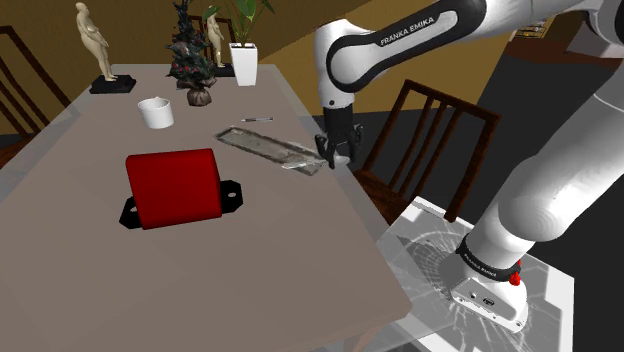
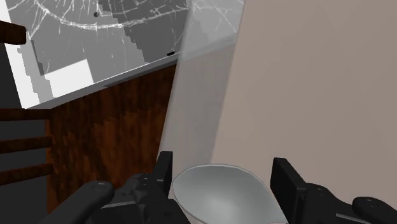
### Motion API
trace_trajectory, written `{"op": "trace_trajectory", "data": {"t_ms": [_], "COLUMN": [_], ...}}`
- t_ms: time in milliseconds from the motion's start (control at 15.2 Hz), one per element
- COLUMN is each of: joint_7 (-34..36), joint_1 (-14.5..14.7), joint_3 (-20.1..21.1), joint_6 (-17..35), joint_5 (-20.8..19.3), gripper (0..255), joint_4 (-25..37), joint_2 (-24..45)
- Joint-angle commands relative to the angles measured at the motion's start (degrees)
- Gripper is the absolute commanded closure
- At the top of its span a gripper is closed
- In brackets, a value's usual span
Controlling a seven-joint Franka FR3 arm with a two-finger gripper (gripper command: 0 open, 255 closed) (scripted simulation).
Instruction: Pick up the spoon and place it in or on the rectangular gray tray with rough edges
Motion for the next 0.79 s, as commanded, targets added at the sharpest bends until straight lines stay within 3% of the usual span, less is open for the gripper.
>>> {"op": "trace_trajectory", "data": {"t_ms": [0, 660, 726], "joint_7": [-0.07, -0.27, -0.17], "joint_1": [-0.01, -0.09, -0.28], "joint_3": [-0.06, -0.37, -0.39], "joint_6": [-1.70, -8.82, -9.09], "joint_5": [0.08, 0.34, -0.20], "gripper": [255, 255, 255], "joint_4": [1.04, 5.91, 8.39], "joint_2": [-0.63, -2.93, -0.67]}}
